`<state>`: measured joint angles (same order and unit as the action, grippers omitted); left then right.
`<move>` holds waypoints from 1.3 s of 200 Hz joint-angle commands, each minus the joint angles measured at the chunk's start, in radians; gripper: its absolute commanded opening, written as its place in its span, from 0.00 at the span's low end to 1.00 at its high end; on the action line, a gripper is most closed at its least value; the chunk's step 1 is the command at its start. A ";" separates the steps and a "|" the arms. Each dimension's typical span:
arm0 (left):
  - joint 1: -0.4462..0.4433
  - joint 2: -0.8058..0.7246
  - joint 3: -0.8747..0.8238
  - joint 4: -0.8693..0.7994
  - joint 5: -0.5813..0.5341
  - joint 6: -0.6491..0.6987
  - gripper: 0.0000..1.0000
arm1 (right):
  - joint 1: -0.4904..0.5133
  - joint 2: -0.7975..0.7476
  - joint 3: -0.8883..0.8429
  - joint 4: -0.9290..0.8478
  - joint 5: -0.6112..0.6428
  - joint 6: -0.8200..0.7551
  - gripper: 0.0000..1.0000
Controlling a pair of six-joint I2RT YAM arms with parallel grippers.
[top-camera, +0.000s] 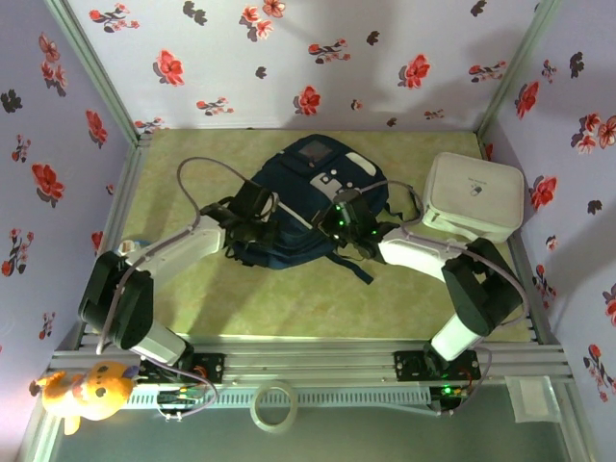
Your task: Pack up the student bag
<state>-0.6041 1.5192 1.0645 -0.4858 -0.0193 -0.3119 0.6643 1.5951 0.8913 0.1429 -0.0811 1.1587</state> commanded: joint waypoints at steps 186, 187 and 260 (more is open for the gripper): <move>-0.148 0.064 0.094 0.097 0.181 -0.010 0.00 | -0.205 -0.204 -0.097 -0.103 0.001 -0.024 0.54; -0.148 0.066 0.097 0.097 0.181 -0.010 0.00 | -0.204 -0.208 -0.101 -0.102 0.000 -0.021 0.54; -0.225 0.164 0.195 0.101 0.195 -0.009 0.00 | -0.128 -0.236 -0.178 -0.047 -0.015 0.060 0.43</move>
<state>-0.8074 1.6619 1.2102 -0.4042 0.1406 -0.3119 0.5201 1.3659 0.7292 0.0406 -0.0940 1.1736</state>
